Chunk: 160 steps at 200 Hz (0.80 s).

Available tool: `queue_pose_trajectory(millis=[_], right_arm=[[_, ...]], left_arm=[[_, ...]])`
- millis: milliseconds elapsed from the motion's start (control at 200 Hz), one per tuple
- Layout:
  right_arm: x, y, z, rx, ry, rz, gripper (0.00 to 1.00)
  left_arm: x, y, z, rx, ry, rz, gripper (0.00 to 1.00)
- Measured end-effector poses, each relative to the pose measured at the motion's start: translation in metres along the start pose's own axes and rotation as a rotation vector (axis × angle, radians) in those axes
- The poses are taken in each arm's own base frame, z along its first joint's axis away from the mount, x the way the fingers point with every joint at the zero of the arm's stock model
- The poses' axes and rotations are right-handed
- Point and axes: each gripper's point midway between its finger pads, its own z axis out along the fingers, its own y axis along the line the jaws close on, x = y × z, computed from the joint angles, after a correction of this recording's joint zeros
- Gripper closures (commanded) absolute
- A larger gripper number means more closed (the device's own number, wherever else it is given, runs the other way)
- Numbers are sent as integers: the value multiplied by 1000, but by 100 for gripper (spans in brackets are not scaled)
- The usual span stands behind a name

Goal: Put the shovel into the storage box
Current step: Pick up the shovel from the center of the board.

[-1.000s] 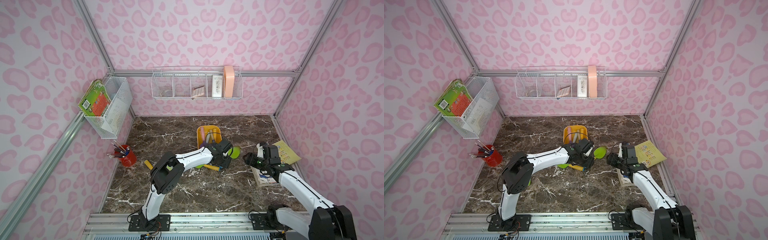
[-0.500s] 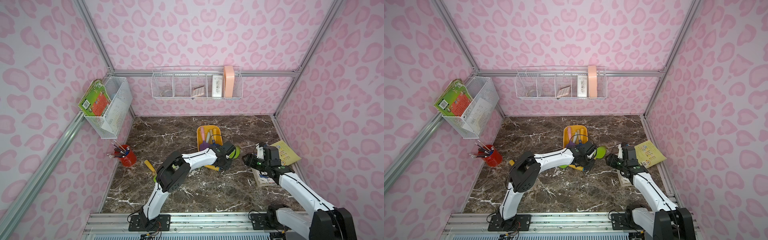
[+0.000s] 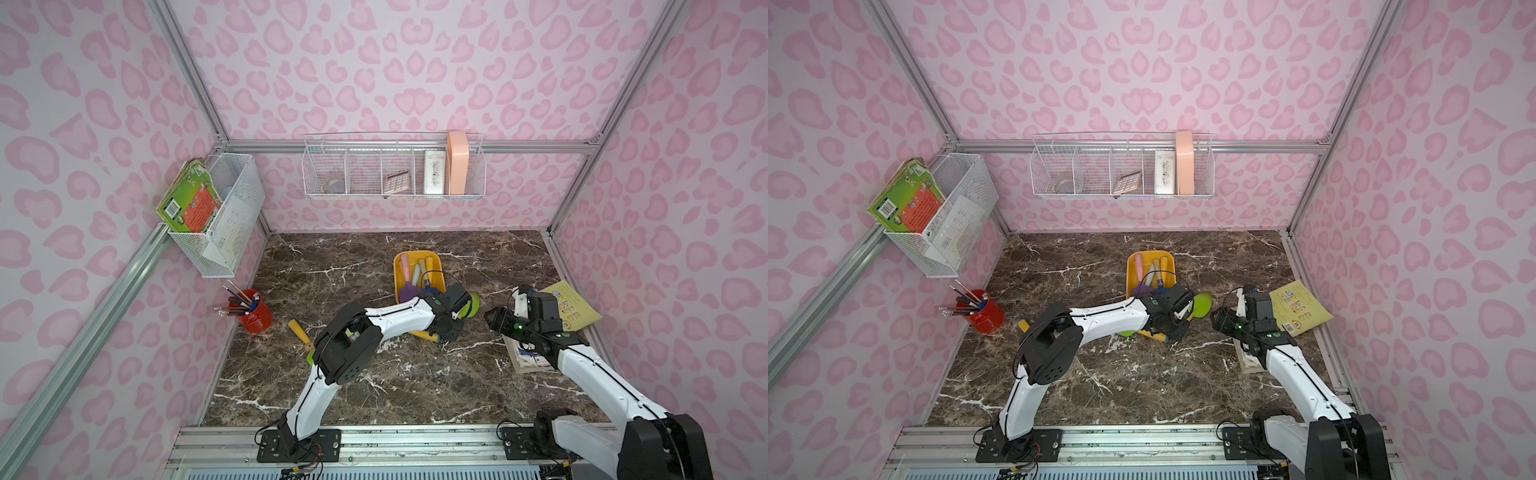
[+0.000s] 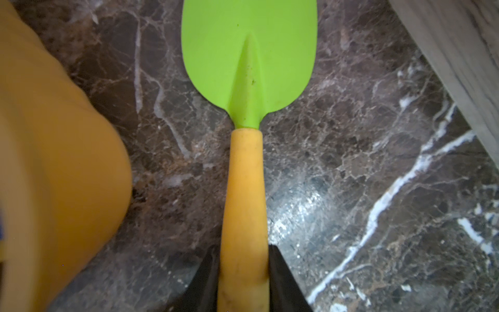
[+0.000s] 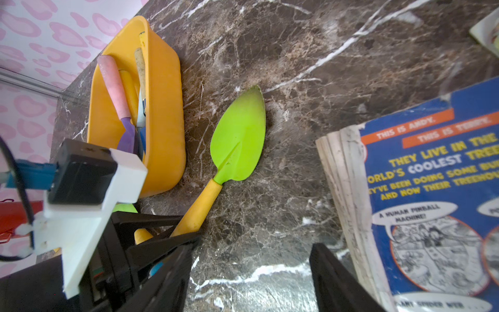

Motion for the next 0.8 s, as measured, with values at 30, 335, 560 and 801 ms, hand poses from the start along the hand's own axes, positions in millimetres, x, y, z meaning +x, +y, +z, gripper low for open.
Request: queue_pose_trajectory(millis=[30, 335, 560, 801], right_arm=[[0, 0, 0, -1, -1, 0, 28], [-15, 16, -8, -60, -51, -81, 26], [-22, 59, -21, -171, -121, -244, 25], [4, 135, -38, -329, -201, -576, 27]], left_arm=[[-1, 0, -1, -2, -2, 3, 81], [-21, -6, -49, 15, -70, 71, 87], [-2, 1, -91, 13, -61, 132, 86], [36, 17, -138, -1, -25, 183, 87]])
